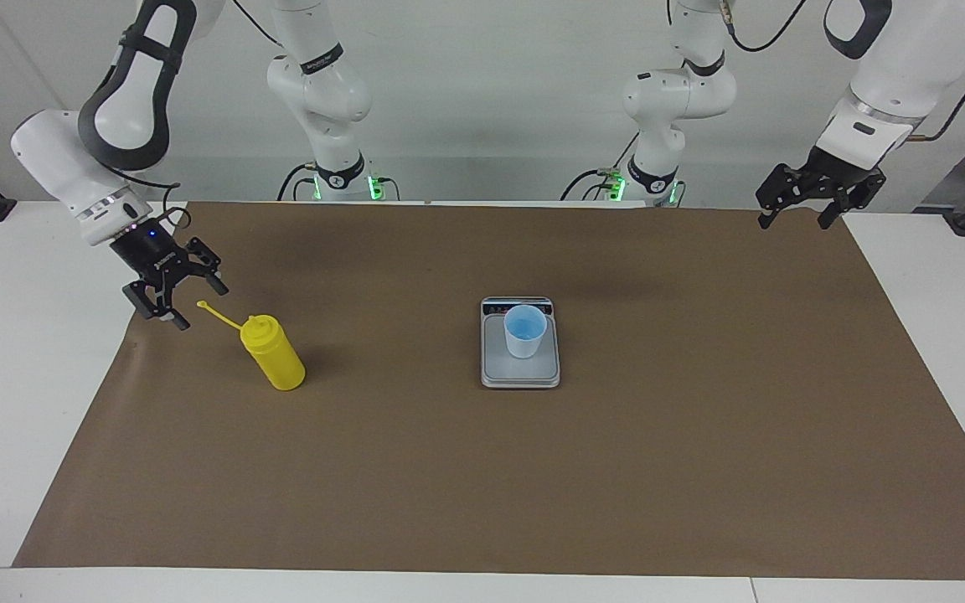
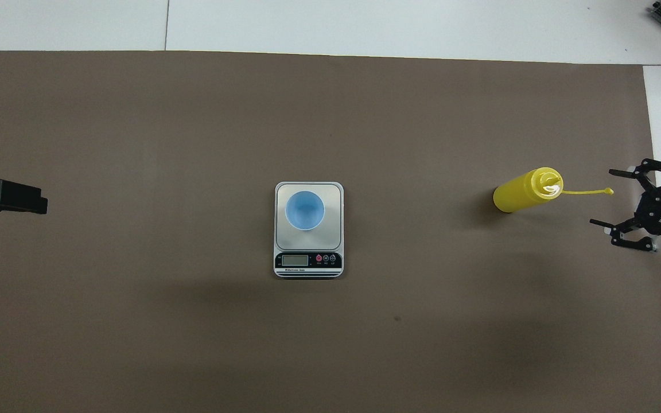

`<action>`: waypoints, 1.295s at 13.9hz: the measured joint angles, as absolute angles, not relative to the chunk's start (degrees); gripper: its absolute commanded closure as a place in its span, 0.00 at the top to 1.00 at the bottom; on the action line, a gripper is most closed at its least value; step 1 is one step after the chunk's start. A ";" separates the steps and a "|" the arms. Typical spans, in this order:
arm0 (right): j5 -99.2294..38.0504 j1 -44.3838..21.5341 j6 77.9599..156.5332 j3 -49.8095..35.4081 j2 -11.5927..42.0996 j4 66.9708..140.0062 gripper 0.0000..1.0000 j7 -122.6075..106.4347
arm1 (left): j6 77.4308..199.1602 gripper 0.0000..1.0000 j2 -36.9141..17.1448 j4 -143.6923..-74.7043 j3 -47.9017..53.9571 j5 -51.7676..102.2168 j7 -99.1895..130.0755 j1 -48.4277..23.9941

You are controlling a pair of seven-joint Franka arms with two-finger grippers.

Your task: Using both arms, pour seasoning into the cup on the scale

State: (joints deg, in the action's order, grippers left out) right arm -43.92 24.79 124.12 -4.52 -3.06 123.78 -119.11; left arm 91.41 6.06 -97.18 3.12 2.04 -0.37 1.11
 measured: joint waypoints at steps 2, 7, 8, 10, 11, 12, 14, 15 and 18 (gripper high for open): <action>-41.72 21.93 124.13 -4.67 -5.61 123.79 1.00 -111.81 | 91.41 1.00 6.06 -97.18 3.12 2.04 -0.37 1.11; -35.40 16.24 124.17 -4.87 -9.63 123.59 1.00 -86.52 | 91.41 1.00 6.06 -97.18 3.12 2.04 -0.37 1.11; -32.97 14.91 124.18 -4.93 -10.09 122.93 1.00 -79.93 | 91.41 1.00 6.06 -97.18 3.12 2.04 -0.37 1.11; -26.69 11.53 124.11 -5.08 -10.65 120.18 1.00 -65.94 | 91.41 1.00 6.06 -97.18 3.12 2.04 -0.37 1.11; -23.68 9.78 123.63 -5.18 -10.72 118.49 1.00 -59.18 | 91.41 1.00 6.06 -97.18 3.12 2.04 -0.37 1.11; -20.71 8.07 122.16 -5.29 -10.70 116.58 1.00 -52.21 | 91.41 1.00 6.06 -97.18 3.12 2.04 -0.37 1.11; -16.03 5.28 116.99 -5.52 -10.24 111.91 1.00 -39.13 | 91.41 1.00 6.06 -97.18 3.12 2.04 -0.37 1.11; -14.89 4.28 114.40 -5.55 -9.51 109.11 1.00 -33.71 | 91.41 1.00 6.06 -97.18 3.12 2.04 -0.37 1.11; -10.85 2.00 109.34 -5.58 -6.21 100.63 1.00 -23.48 | 91.41 1.00 6.06 -97.18 3.12 2.04 -0.37 1.11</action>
State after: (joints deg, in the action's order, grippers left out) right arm -10.85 2.00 109.34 -5.58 -6.21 100.63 -23.48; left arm 91.41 6.06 -97.18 3.12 2.04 -0.37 1.11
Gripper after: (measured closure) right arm 0.000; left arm 0.000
